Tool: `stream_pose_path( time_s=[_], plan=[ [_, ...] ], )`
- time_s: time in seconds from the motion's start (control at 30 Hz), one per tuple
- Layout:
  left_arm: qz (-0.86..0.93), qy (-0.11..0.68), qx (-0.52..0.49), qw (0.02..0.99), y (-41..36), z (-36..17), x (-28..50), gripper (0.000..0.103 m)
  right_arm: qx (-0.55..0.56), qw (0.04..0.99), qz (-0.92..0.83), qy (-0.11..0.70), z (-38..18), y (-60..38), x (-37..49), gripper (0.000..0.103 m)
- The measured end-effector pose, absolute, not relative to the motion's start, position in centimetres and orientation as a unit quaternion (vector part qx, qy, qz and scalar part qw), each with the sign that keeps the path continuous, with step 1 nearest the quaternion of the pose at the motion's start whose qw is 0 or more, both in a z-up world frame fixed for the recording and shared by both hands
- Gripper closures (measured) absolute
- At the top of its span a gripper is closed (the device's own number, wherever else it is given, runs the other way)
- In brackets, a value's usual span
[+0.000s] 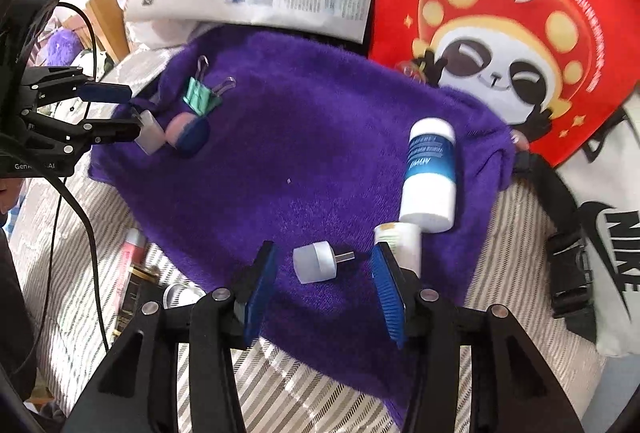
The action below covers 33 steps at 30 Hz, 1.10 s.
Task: Organize rigid objects
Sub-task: 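Release the charger beside the clip with the left gripper while the right releases the cap near the cup, then grasp the pink marker with the left gripper while the right moves to the clear cup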
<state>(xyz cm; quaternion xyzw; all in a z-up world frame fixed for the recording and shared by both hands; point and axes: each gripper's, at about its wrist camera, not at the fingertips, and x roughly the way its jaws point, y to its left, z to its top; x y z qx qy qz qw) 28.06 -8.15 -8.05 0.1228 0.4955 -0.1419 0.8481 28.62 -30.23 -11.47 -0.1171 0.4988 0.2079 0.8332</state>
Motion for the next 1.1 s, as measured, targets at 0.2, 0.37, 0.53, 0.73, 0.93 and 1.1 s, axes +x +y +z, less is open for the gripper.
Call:
stream_pose_path(
  time_s=[0.2,0.37,0.53,0.73,0.93,1.1],
  plan=[
    [-0.152,0.476,0.125,0.857,-8.5,-5.8,25.2,0.052,-0.117,0.847,0.200,0.477,-9.0,-30.6,26.8,0.054],
    [-0.146,0.490,0.120,0.851,-8.2,-7.1,22.2,0.052,-0.088,0.858,0.190,0.469,-8.3,-31.2,24.8,0.054],
    [-0.155,0.508,0.101,0.841,-9.2,-9.7,19.5,0.052,-0.073,0.863,0.180,0.467,-8.6,-32.1,21.3,0.054],
    [-0.150,0.516,0.075,0.840,-10.7,-11.9,18.7,0.052,-0.045,0.868,0.163,0.466,-9.5,-34.3,17.0,0.054],
    [-0.147,0.523,0.080,0.836,-12.8,-12.7,18.6,0.052,-0.002,0.863,0.137,0.487,-11.5,-37.4,14.0,0.054],
    [-0.140,0.533,0.101,0.828,-14.7,-13.4,18.5,0.052,0.027,0.863,0.135,0.486,-12.3,-38.5,11.9,0.054]
  ],
)
